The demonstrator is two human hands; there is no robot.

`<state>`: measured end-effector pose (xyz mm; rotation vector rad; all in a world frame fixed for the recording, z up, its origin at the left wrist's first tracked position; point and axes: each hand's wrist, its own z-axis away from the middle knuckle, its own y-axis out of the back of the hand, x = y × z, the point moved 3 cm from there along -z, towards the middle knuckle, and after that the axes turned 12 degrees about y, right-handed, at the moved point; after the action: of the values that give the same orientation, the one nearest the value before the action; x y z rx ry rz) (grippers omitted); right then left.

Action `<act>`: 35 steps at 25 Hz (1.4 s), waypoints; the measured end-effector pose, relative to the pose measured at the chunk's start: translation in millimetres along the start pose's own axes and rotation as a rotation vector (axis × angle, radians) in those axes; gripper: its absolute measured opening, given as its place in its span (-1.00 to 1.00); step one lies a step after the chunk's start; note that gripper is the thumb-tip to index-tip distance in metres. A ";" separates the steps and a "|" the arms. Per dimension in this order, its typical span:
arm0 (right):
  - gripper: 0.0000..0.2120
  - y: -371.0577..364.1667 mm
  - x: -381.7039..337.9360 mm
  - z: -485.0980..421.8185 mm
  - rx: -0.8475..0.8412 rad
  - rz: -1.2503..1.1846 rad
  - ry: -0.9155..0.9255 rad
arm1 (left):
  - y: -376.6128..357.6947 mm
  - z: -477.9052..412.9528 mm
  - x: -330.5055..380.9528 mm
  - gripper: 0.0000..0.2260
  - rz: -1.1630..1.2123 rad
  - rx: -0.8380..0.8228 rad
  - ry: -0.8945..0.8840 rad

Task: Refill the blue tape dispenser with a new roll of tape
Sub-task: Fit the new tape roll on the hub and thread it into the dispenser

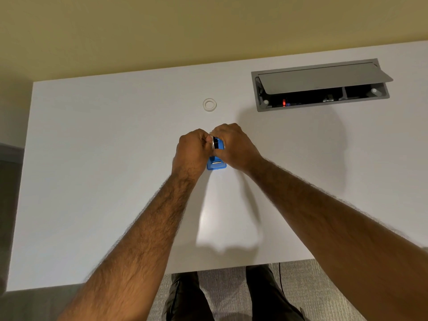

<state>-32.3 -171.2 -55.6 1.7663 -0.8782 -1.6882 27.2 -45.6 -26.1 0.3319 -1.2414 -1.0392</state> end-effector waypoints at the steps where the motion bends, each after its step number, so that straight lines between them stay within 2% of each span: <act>1: -0.65 0.6 -0.6 -0.3 0.001 -0.001 0.003 | 0.3 0.6 0.5 -0.90 -0.004 -0.003 -0.003; 4: -0.65 0.3 -0.4 -0.2 0.000 0.020 0.014 | 0.9 5.7 1.4 -0.95 0.034 -0.013 0.004; 18: -0.63 -7.0 6.1 -0.8 0.024 0.003 0.018 | 0.4 5.2 7.0 -0.80 -0.028 -0.002 0.037; 27: -0.68 -8.8 7.7 -2.1 0.023 0.008 0.014 | -0.4 10.7 14.4 -0.82 -0.066 0.032 0.102; 35: -0.72 -5.6 5.6 -0.8 0.040 0.013 0.027 | -1.7 7.3 15.6 -0.86 -0.132 -0.004 0.053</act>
<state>-30.9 -171.9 -63.5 1.8017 -0.9155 -1.6461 19.4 -56.5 -15.2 0.4403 -1.1823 -1.1387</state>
